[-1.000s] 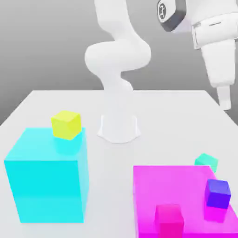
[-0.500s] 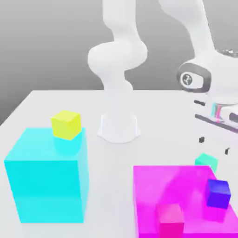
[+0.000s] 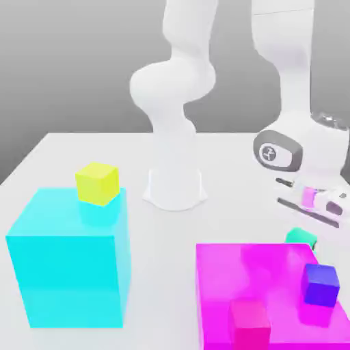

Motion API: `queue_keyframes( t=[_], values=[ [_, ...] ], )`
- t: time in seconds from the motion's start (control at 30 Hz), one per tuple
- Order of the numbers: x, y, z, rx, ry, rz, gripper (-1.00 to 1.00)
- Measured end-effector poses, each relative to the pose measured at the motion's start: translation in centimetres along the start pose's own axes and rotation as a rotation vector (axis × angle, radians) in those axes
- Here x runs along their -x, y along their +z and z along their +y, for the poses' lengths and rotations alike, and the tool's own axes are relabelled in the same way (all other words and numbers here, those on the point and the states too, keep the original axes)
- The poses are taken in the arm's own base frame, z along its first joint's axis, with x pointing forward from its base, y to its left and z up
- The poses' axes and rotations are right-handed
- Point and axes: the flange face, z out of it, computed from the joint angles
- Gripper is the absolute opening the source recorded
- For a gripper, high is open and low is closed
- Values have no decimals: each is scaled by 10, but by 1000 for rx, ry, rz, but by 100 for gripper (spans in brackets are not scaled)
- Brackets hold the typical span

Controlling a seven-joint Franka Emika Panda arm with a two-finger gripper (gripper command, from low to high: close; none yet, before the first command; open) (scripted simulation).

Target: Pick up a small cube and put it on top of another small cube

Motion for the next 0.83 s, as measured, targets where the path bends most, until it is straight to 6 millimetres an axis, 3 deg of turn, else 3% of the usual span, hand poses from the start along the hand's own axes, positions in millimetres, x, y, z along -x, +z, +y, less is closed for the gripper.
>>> queue_keyframes(
  t=[0.13,0.37,0.57,0.63,0.7,0.73,0.83],
  values=[
    [1,-37,6,0,28,0,-100],
    [12,-100,116,-2,429,1,-100],
    [53,-169,207,-3,793,2,-100],
    [57,-157,217,-4,832,2,-100],
    [54,-128,217,-4,834,2,-100],
    [54,-120,217,-4,835,2,100],
    [54,-120,217,-4,835,2,100]
  ],
)
